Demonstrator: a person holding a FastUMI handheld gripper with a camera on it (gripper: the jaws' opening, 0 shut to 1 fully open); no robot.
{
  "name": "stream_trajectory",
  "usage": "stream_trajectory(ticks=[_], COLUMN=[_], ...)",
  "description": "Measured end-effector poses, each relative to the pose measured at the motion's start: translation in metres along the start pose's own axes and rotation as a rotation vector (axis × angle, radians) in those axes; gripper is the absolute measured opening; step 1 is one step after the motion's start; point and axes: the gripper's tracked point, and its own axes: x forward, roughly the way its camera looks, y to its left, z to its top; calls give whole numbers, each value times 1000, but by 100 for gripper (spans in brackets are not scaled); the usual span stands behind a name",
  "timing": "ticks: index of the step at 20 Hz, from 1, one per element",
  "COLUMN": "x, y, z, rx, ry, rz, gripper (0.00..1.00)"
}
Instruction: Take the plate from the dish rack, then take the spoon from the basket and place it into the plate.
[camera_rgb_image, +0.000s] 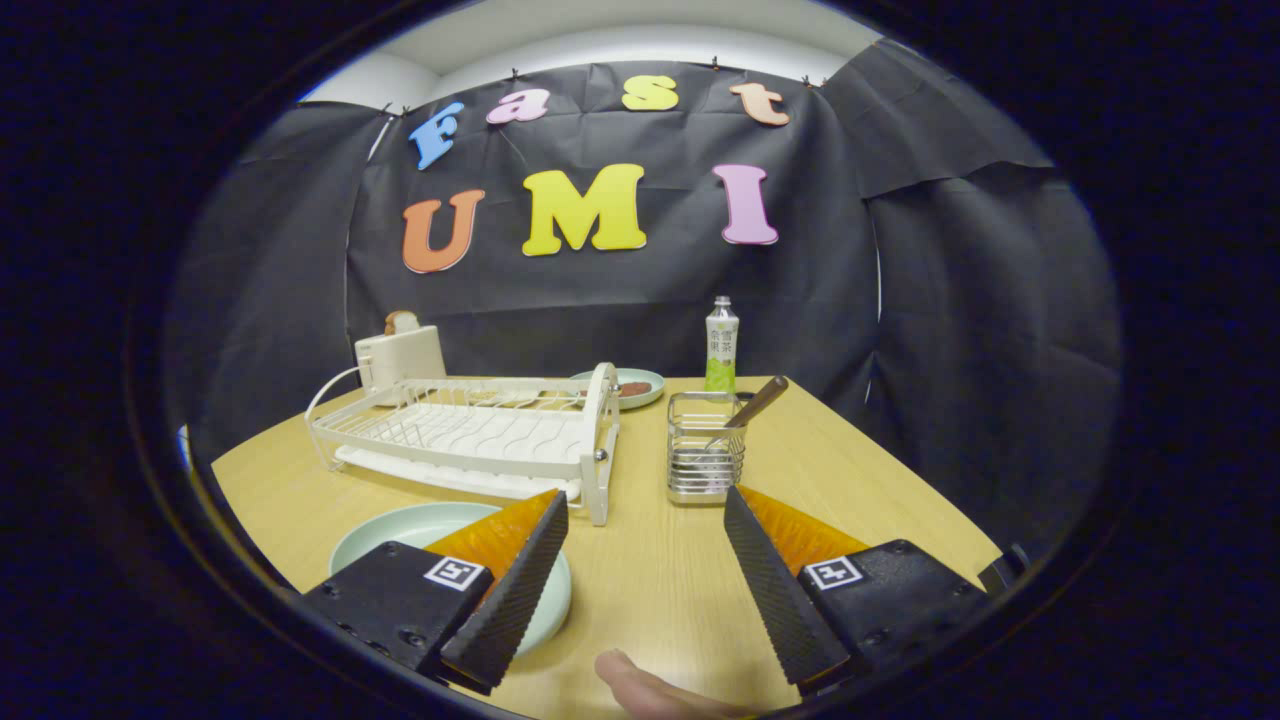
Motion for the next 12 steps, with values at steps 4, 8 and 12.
stream_trajectory(ticks=[4,8,12], x=[28,63,94], y=[-26,-65,-69], z=[8,34,55], rx=[56,60,139], ry=[-1,-28,-38], rz=[-13,-79,-35], gripper=[100,100,91])
